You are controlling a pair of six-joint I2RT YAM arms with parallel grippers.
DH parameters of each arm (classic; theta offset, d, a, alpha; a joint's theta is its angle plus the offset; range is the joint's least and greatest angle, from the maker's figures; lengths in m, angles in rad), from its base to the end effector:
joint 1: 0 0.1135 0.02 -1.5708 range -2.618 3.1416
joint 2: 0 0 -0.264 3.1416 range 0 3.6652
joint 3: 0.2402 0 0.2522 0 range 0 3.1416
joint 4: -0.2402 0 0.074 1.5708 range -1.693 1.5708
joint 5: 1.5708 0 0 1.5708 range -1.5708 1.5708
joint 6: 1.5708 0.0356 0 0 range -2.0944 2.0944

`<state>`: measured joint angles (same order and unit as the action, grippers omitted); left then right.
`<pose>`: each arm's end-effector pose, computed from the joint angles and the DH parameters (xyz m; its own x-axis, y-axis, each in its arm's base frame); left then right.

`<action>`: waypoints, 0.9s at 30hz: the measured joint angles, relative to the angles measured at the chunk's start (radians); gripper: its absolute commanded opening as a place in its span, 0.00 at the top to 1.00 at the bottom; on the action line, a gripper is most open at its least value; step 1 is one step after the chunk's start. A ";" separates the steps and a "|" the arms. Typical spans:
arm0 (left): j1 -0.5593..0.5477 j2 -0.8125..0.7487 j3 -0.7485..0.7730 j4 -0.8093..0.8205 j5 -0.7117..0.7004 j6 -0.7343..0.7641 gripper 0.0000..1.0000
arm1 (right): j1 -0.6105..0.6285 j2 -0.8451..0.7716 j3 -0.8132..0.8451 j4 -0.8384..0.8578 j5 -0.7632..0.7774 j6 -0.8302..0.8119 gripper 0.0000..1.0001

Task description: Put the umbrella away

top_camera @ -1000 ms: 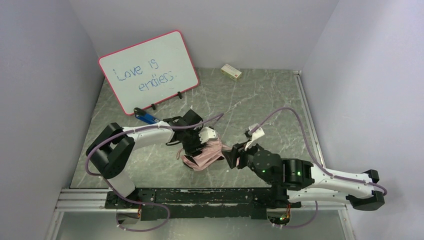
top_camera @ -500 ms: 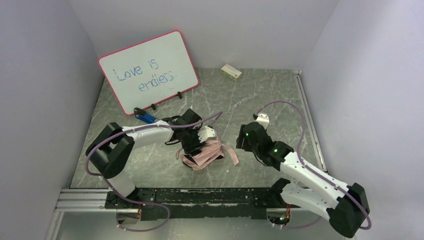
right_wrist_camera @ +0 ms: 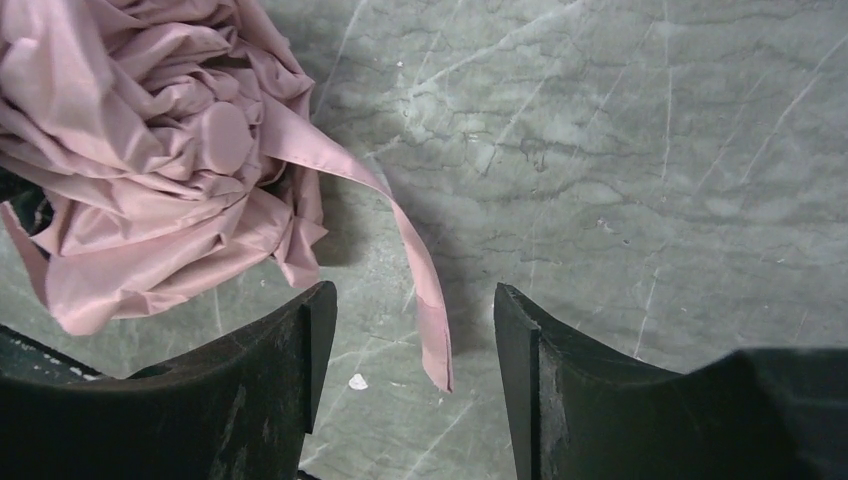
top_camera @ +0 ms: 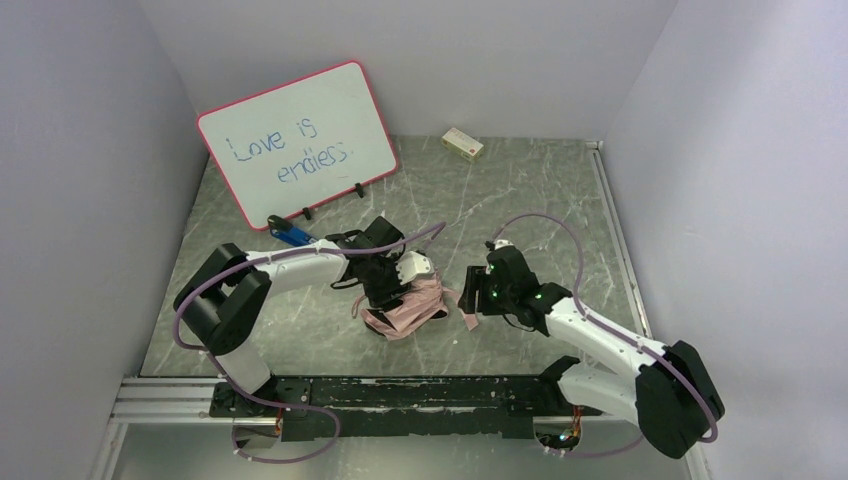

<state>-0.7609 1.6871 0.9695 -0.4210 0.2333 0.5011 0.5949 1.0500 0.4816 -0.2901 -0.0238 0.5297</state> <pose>0.2262 -0.2267 0.1612 -0.2208 0.8556 -0.4682 0.9658 0.2586 0.0171 0.1643 0.1122 0.1783 -0.8305 0.0479 -0.5549 -0.1779 0.9213 0.3458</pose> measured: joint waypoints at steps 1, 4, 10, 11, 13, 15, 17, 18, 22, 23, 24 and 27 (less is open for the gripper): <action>0.000 0.000 0.000 0.000 0.000 0.000 0.95 | 0.000 0.012 -0.003 0.006 -0.001 -0.003 0.39; 0.000 0.000 0.000 0.000 0.000 0.000 0.95 | -0.001 0.045 -0.014 0.028 -0.008 -0.008 0.40; 0.000 0.003 0.003 -0.003 0.000 0.000 0.95 | -0.005 0.100 -0.018 0.077 -0.015 -0.008 0.46; 0.000 0.004 0.004 -0.003 0.000 0.000 0.95 | -0.005 0.109 -0.018 0.087 -0.020 -0.008 0.47; 0.000 0.005 0.005 -0.004 0.000 0.000 0.95 | -0.005 0.126 -0.020 0.113 -0.037 -0.007 0.50; 0.000 0.005 0.005 -0.004 0.000 0.000 0.95 | -0.006 0.139 -0.029 0.137 -0.053 -0.007 0.53; 0.000 0.006 0.005 -0.005 0.000 0.000 0.95 | -0.006 0.153 -0.039 0.161 -0.069 -0.007 0.55; 0.000 0.006 0.006 -0.005 0.000 0.000 0.95 | -0.007 0.157 -0.041 0.173 -0.074 -0.007 0.56; 0.000 0.006 0.006 -0.005 0.000 0.000 0.95 | -0.007 0.179 -0.047 0.219 -0.093 -0.004 0.64; 0.000 0.007 0.007 -0.006 0.000 0.000 0.95 | -0.007 0.183 -0.048 0.227 -0.094 -0.003 0.67; 0.000 0.008 0.009 -0.008 0.000 0.000 0.95 | -0.007 0.186 -0.050 0.233 -0.095 -0.003 0.71; 0.000 0.010 0.012 -0.011 0.000 -0.001 0.95 | -0.007 0.194 -0.051 0.239 -0.096 0.001 0.83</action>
<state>-0.7605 1.6974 0.9817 -0.4324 0.2333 0.4999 0.5880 1.2442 0.4305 -0.0513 -0.1200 0.5304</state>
